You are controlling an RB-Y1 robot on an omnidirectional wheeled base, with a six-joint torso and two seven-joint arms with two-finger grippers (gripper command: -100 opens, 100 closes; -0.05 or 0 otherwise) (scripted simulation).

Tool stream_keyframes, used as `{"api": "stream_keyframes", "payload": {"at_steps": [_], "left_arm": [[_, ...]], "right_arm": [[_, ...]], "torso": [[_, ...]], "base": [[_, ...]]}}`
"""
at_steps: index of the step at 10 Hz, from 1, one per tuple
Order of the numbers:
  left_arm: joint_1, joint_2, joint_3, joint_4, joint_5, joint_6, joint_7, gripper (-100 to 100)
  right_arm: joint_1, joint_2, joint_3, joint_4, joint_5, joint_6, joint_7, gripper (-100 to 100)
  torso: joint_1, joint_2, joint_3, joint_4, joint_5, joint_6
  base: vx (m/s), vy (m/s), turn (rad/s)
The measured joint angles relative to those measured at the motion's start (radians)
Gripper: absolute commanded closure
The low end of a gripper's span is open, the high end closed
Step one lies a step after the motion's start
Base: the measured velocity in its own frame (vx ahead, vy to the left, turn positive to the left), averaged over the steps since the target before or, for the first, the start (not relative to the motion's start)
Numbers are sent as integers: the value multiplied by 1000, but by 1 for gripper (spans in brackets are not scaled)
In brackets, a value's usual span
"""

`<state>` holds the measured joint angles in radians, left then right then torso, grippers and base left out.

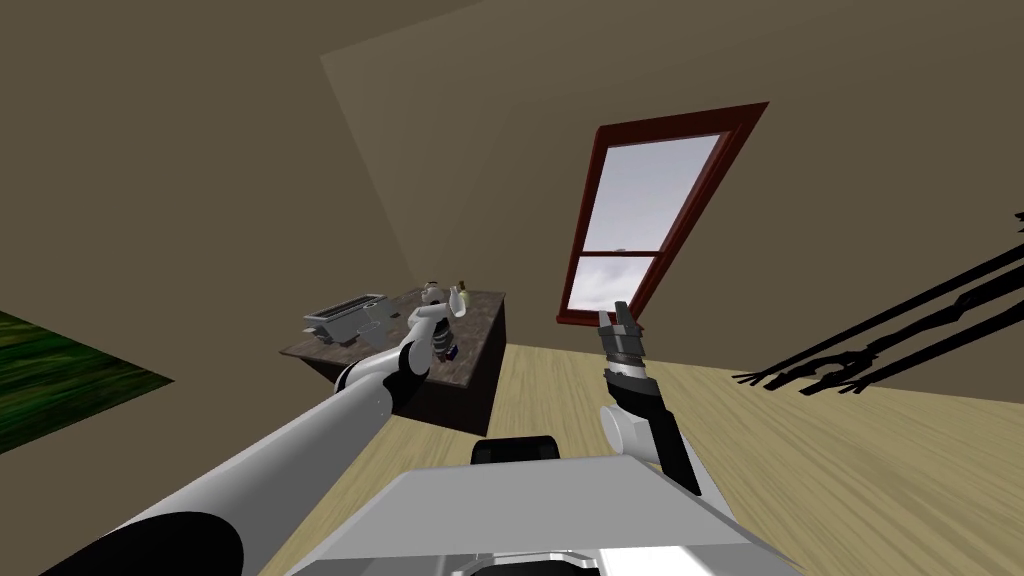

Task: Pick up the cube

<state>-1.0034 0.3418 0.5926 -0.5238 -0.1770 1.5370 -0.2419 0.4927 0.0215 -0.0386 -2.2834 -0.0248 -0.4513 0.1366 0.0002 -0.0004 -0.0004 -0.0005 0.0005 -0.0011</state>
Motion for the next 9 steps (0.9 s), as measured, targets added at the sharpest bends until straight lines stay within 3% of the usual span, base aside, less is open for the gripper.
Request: {"api": "stream_keyframes", "payload": {"at_steps": [1,2,6,7,8,9], "left_arm": [[10,-6,-4,2,3,-13,3,-100],[11,-7,-4,2,4,-16,4,100],[11,-8,-5,2,4,-15,3,100],[11,-8,-4,2,4,-15,3,0],[11,-8,-4,2,4,-15,3,100],[14,-11,1,-41,-1,17,-3,100]], "right_arm": [[0,0,0,0,0,0,0,0],[0,0,0,0,0,0,0,0],[0,0,0,0,0,0,0,0],[0,0,0,0,0,0,0,0],[0,0,0,0,0,0,0,0],[0,0,0,0,0,0,0,0]], "torso": [[0,0,0,0,0,0],[0,0,0,0,0,0],[0,0,0,0,0,-1],[0,0,0,0,0,0],[0,0,0,0,0,0],[-1,2,1,1,-1,-1]], "base": [[8,6,-1],[0,0,0],[0,0,-3],[0,0,0],[-21,-15,0],[-21,-16,6]]}}
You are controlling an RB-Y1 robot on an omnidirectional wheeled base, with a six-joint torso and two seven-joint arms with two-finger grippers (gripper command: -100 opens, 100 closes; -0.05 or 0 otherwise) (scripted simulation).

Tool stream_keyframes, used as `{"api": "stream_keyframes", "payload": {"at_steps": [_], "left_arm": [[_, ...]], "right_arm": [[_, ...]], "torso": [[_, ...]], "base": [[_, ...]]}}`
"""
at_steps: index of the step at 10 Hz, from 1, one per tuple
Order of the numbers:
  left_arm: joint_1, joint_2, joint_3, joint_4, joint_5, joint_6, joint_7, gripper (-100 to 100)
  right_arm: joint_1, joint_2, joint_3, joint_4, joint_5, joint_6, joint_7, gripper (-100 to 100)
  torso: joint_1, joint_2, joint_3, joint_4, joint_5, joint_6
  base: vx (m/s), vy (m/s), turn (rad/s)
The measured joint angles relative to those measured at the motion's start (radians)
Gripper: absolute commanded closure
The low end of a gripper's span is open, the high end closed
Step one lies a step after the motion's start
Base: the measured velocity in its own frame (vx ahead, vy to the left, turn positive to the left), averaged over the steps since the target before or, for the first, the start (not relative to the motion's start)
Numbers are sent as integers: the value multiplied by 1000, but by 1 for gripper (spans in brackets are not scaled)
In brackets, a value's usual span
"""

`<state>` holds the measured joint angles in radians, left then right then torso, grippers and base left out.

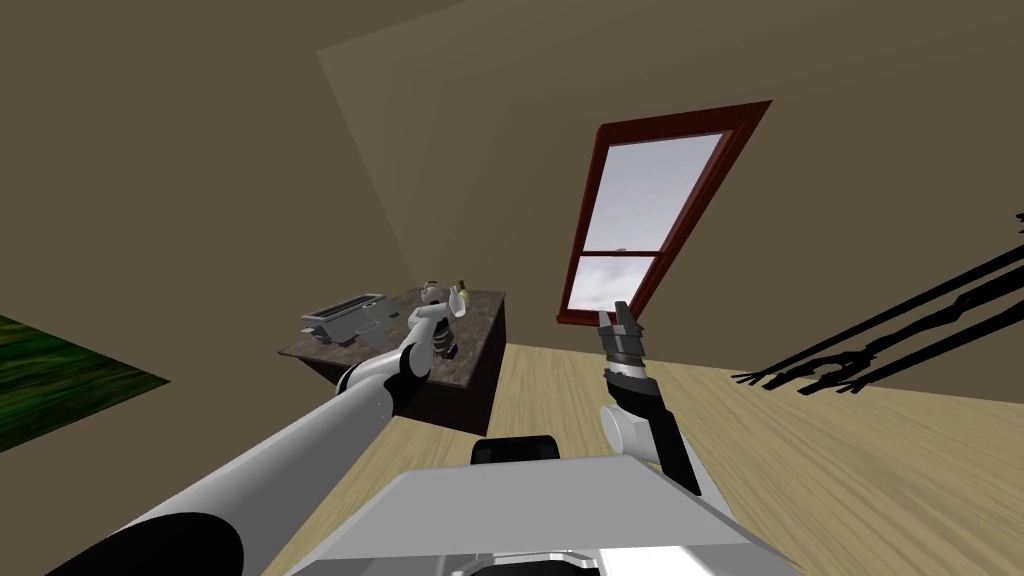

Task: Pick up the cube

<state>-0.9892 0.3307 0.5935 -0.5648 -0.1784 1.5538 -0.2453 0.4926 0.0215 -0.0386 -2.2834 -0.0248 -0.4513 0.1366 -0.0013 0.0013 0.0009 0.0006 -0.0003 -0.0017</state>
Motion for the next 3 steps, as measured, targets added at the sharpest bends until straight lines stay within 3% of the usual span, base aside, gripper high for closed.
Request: {"api": "stream_keyframes", "payload": {"at_steps": [2,3], "left_arm": [[-27,15,4,28,-5,8,0,100],[-28,16,4,31,-5,6,1,0]], "right_arm": [[0,0,0,0,0,0,0,0],[0,0,0,0,0,0,0,0]], "torso": [[0,0,0,-1,0,0],[0,0,0,-1,0,0]], "base": [[-6,-4,1],[0,0,0]]}}
